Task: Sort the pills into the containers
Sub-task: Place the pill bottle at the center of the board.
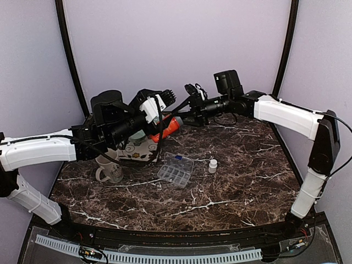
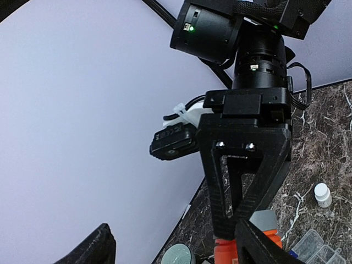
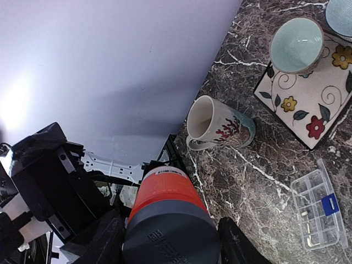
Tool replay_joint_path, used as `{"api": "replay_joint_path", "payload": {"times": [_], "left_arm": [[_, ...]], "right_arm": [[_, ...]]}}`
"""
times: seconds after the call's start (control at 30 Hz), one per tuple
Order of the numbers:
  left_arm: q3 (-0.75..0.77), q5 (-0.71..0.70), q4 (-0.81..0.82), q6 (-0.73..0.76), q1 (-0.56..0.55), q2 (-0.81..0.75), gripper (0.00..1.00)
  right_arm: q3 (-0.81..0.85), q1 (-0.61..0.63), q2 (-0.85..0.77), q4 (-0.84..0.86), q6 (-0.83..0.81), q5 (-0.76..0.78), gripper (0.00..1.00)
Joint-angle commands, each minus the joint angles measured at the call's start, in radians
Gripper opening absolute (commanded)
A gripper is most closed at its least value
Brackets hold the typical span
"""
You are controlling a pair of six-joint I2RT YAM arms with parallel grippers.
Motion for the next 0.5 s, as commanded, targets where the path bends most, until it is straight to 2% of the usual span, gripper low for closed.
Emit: {"api": "replay_joint_path", "payload": {"times": [0.0,0.13,0.47], "left_arm": [[0.011,-0.020,-0.037,-0.086,0.013,-0.076,0.78],[-0.006,-0.042,-0.072,-0.156,0.023,-0.109,0.79],[-0.003,0.012,-0.179,-0.364,0.045,-0.146,0.84]], "right_arm": [[0.031,-0.028,-0.032,-0.043,-0.069,0.058,0.00],[0.150,-0.049,-0.006,-0.276,-0.249,0.227,0.00],[0.359,-0.117,0.115,-0.627,-0.481,0.730,0.00]]}}
